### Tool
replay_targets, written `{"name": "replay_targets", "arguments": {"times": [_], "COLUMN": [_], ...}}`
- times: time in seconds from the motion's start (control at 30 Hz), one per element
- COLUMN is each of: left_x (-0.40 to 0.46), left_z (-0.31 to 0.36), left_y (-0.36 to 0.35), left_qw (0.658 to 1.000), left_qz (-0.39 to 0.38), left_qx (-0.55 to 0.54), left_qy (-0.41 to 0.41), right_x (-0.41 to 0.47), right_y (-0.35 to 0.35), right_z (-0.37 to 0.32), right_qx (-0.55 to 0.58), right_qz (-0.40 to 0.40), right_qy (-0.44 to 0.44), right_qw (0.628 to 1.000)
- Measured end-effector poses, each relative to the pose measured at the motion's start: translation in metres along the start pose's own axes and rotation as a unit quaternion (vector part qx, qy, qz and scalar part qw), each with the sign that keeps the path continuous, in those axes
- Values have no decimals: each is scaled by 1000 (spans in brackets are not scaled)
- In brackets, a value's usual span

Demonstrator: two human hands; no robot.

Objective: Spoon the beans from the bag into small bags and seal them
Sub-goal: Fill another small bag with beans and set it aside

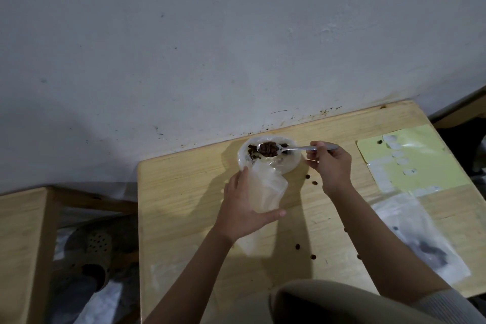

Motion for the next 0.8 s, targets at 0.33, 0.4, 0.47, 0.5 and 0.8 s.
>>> {"name": "replay_targets", "arguments": {"times": [0.33, 0.4, 0.47, 0.5, 0.8], "left_x": [-9, -8, -8, -8, -13], "left_z": [-5, -4, -3, -3, -9], "left_y": [7, 9, 10, 10, 5], "left_qw": [991, 986, 983, 982, 982], "left_qz": [74, 91, 103, 108, 111], "left_qx": [115, 136, 150, 157, 151], "left_qy": [-4, -8, -16, -18, -19], "right_x": [-41, -50, -57, -59, -59], "right_y": [17, 21, 23, 24, 18], "right_z": [-25, -26, -25, -24, -18], "right_qx": [19, -2, -43, -65, -104], "right_qz": [-67, -86, -103, -107, -49], "right_qy": [52, 79, 116, 133, 192], "right_qw": [996, 993, 987, 983, 975]}}
Point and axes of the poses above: each hand's wrist, its own x-axis towards the middle knuckle, its own y-axis out of the back of the hand, z = x × y, the point moved 1 cm from there along x, towards the middle knuckle, and after that the axes turned 15 degrees about -y, right-handed, at the moved point
